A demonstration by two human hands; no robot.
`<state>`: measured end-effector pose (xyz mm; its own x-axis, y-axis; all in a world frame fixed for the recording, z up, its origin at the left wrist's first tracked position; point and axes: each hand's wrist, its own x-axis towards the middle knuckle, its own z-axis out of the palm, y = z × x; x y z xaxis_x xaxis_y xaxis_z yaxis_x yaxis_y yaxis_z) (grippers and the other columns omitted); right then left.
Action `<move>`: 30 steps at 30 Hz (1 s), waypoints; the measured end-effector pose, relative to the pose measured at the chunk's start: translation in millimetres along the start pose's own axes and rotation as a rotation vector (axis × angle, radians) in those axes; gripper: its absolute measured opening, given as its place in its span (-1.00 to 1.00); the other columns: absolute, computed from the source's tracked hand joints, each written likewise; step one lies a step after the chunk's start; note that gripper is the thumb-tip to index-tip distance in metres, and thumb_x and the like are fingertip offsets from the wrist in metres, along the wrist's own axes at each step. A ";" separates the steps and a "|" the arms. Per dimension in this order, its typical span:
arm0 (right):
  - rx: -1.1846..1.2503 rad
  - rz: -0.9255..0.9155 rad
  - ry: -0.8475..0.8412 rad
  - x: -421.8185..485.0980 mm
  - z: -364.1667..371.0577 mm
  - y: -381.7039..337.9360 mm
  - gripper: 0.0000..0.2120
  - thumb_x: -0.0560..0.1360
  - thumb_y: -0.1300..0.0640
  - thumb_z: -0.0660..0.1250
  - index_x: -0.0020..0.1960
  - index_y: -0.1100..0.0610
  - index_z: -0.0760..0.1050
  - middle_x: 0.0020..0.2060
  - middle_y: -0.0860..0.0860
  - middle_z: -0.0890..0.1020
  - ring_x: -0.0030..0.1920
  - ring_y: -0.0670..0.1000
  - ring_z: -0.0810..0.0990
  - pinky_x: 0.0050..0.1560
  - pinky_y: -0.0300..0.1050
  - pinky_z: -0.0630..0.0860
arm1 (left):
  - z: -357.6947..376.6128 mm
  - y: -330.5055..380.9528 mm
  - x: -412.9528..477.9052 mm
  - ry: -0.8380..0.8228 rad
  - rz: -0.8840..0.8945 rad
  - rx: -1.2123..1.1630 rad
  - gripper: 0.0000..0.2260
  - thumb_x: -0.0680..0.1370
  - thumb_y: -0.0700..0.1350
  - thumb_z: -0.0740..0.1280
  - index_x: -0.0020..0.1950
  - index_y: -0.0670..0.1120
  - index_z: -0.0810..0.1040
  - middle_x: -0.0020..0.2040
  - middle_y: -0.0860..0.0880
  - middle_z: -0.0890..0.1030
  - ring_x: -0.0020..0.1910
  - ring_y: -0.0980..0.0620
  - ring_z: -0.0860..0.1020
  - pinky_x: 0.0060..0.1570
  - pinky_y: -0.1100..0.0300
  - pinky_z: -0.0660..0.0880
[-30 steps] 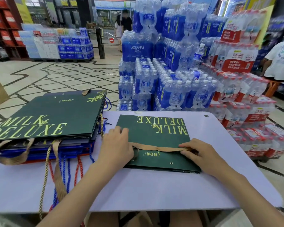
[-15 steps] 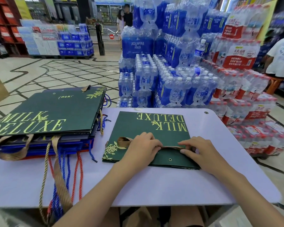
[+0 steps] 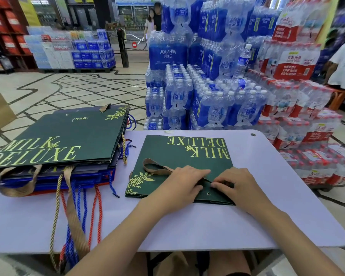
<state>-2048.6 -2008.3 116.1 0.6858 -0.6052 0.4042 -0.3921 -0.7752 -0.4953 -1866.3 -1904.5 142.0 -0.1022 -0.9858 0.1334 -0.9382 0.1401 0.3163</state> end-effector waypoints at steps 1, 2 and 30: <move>0.002 0.002 -0.006 -0.3 0.3 0.6 -0.85 0.44 -0.10 0.35 -0.20 -0.08 0.66 -0.27 -0.27 0.62 -0.14 -0.17 0.50 -0.02 -0.12 0.31 | 3.0 2.1 2.8 0.010 0.035 -0.012 -0.64 0.61 -0.12 0.24 0.41 0.00 0.42 0.25 0.00 0.56 0.23 -0.05 0.43 0.25 -0.02 0.34; 0.006 0.001 -0.009 -1.1 0.2 1.3 -0.84 0.46 -0.09 0.33 -0.18 -0.08 0.66 -0.26 -0.27 0.62 -0.14 -0.17 0.51 -0.01 -0.11 0.33 | 5.7 2.4 5.5 0.042 0.057 -0.018 -0.70 0.60 -0.12 0.25 0.34 -0.01 0.49 0.17 0.00 0.60 0.16 -0.06 0.46 0.20 -0.02 0.38; 0.097 0.100 -0.221 -22.9 -18.3 5.6 -0.61 0.35 -0.27 0.43 0.15 -0.27 0.54 0.20 -0.35 0.42 0.37 -0.19 0.29 0.37 -0.15 0.27 | -1.2 -8.4 6.9 0.159 0.401 0.050 -0.80 0.50 -0.25 0.32 0.02 -0.07 0.68 -0.11 -0.04 0.58 -0.18 -0.05 0.50 -0.28 0.06 0.52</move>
<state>-2077.7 -2002.1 118.2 0.7678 -0.6157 0.1771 -0.4118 -0.6861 -0.5998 -1858.8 -1912.3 141.4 -0.4136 -0.8269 0.3810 -0.8496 0.5009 0.1648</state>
